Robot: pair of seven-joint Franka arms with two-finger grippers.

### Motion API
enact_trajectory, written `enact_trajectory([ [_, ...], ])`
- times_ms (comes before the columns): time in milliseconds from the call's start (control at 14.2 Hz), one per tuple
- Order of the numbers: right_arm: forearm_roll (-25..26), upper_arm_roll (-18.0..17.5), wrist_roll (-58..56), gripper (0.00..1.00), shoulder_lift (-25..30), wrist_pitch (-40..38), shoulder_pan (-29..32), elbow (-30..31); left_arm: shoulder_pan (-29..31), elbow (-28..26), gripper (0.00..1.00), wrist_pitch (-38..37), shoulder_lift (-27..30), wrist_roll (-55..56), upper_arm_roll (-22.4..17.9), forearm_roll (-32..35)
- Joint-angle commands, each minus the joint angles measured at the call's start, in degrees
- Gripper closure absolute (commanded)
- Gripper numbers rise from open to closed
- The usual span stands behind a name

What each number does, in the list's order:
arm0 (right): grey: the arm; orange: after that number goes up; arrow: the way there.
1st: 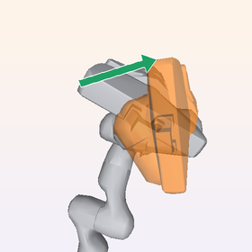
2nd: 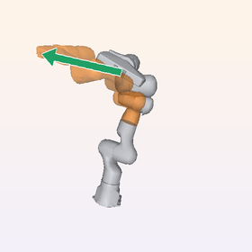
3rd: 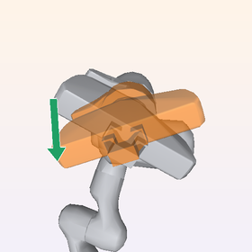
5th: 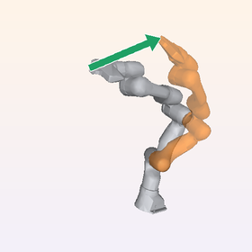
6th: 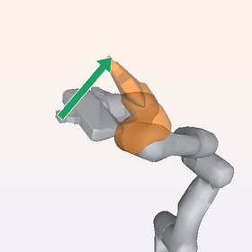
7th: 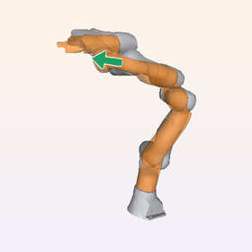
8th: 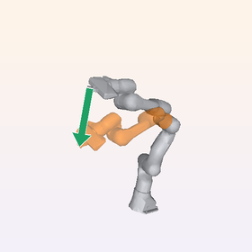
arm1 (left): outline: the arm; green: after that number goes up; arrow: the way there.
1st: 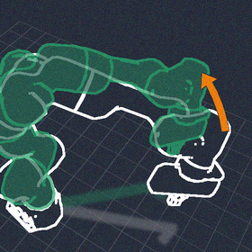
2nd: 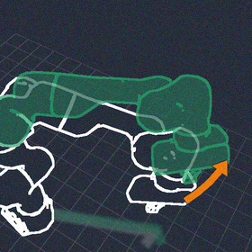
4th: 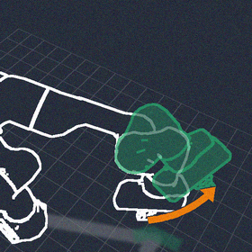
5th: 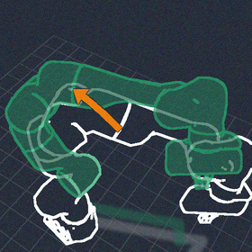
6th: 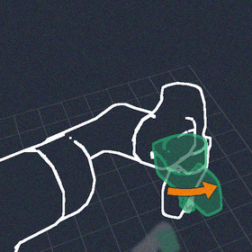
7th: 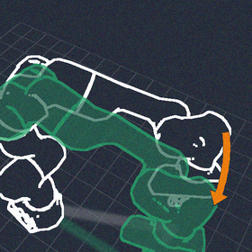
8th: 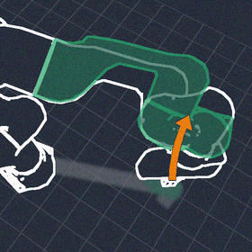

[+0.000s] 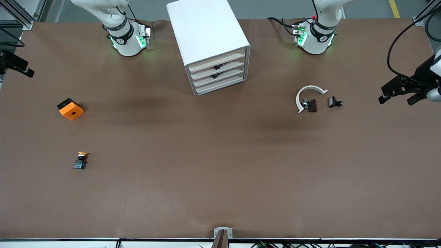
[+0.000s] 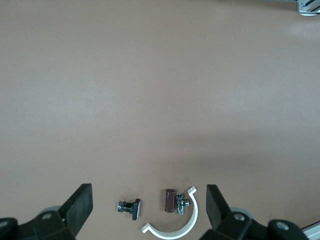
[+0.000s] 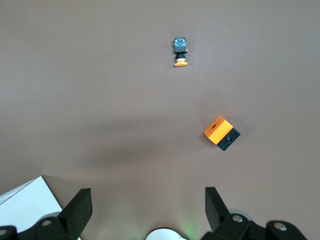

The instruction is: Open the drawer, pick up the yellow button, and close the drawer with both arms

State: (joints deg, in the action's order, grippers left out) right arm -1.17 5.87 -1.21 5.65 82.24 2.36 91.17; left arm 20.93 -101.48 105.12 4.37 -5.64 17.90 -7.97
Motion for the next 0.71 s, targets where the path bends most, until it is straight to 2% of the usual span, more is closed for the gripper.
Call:
enact_trajectory([
  [0,1.1,-0.2,-3.1,0.00,1.7,0.9,0.2,1.5,0.1,1.6,0.00,-0.8,-1.0,-0.1,0.6,1.0],
  [141,1.1,-0.2,-3.3,0.00,2.0,0.9,0.2,1.5,-1.5,1.9,0.00,-0.8,-1.6,0.1,0.5,1.2],
  [212,1.1,-0.2,-3.4,0.00,2.0,0.9,0.3,1.5,-4.4,1.9,0.00,-0.8,-1.7,0.2,-1.6,1.9],
  [424,1.2,-0.2,-3.7,0.00,2.1,0.9,0.2,1.6,-19.6,1.9,0.00,-0.8,-2.0,0.2,-17.0,3.2],
  [494,1.2,-0.2,-4.1,0.00,2.1,0.9,0.2,1.6,-22.4,1.9,0.00,-0.8,-2.0,0.2,-19.9,3.2],
  [636,1.2,-0.2,-4.1,0.00,2.1,0.9,0.2,1.6,-23.1,1.9,0.00,-0.8,-2.0,0.2,-20.8,3.2],
])
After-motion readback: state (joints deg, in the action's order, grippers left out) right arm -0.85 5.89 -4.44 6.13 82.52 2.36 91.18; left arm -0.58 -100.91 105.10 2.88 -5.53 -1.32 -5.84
